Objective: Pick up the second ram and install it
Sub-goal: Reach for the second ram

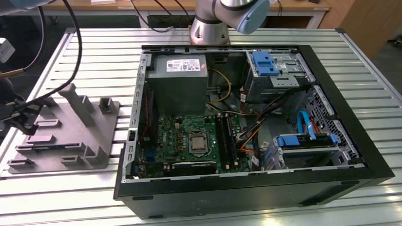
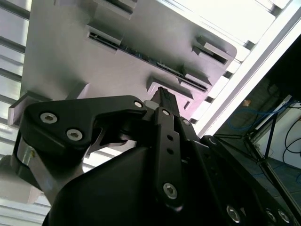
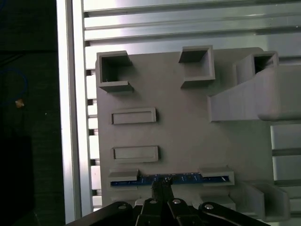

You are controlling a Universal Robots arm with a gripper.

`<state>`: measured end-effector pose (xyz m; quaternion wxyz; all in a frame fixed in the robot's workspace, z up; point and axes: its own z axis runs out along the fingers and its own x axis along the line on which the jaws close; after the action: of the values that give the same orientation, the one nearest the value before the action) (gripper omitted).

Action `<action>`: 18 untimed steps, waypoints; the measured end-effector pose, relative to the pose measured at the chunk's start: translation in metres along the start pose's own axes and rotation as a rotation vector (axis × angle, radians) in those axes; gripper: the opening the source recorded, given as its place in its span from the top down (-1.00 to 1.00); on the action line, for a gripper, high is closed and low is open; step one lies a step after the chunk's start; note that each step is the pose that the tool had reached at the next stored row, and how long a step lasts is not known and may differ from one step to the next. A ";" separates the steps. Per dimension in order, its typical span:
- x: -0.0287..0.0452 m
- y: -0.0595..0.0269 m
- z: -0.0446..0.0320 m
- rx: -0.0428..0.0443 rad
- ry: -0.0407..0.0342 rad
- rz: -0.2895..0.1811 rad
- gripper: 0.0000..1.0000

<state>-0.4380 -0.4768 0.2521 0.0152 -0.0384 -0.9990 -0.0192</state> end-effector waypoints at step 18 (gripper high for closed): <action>-0.0043 -0.0047 0.0216 0.0002 0.0001 0.000 0.80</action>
<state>-0.4347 -0.4810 0.2302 0.0153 -0.0384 -0.9990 -0.0191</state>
